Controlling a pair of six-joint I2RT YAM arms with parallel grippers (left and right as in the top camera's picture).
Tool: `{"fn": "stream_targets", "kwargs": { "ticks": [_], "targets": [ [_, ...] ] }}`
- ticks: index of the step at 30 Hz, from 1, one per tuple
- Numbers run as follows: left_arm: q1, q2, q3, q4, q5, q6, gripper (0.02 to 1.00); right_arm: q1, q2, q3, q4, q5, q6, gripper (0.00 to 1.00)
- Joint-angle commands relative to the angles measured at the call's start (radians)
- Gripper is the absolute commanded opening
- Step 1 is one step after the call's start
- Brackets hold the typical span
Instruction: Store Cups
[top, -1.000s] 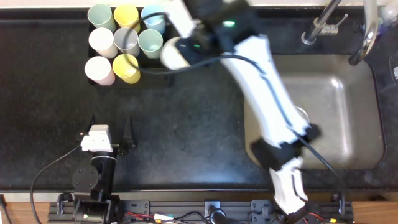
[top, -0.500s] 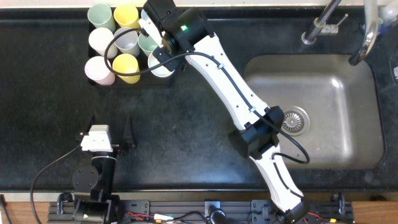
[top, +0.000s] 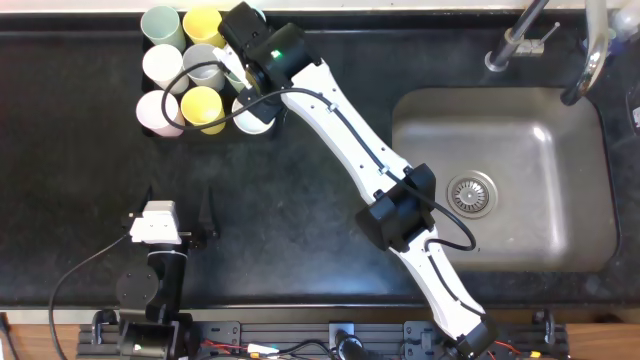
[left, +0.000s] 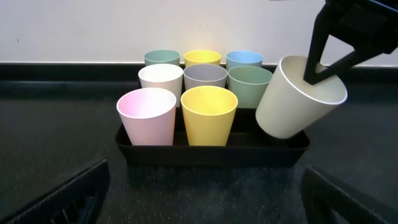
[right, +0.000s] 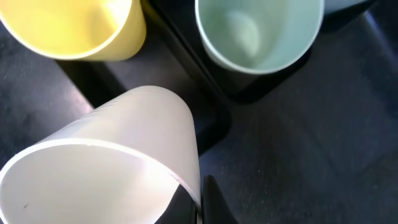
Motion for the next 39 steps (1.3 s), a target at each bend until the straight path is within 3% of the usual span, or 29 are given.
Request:
{"fn": "stream_targets", "kwargs": {
  "ticks": [1, 20, 22, 26, 27, 34, 39],
  "targets": [
    [0.004, -0.012, -0.004, 0.002, -0.009, -0.007, 0.998, 0.003, 0.019, 0.027, 0.015, 0.006, -0.008, 0.045],
    [0.004, -0.012, -0.004, 0.002, -0.008, -0.007, 0.998, 0.008, 0.084, 0.027, 0.024, 0.027, -0.014, 0.053],
    [0.004, -0.012, -0.004, 0.002, -0.009, -0.007, 0.998, 0.009, 0.085, 0.027, 0.028, 0.027, -0.014, 0.172],
    [0.004, -0.012, -0.004, 0.002, -0.009, -0.007, 0.998, 0.009, 0.085, 0.027, 0.048, 0.028, -0.014, 0.91],
    [0.004, -0.012, -0.004, 0.002, -0.008, -0.007, 0.998, 0.009, 0.085, 0.027, 0.052, 0.028, -0.014, 0.998],
    [0.004, -0.012, -0.004, 0.002, -0.009, -0.007, 0.998, 0.009, 0.085, 0.027, 0.056, 0.034, -0.014, 0.998],
    [0.004, -0.012, -0.004, 0.002, -0.009, -0.007, 0.998, 0.008, 0.081, 0.045, 0.056, 0.114, 0.006, 0.998]
  ]
}}
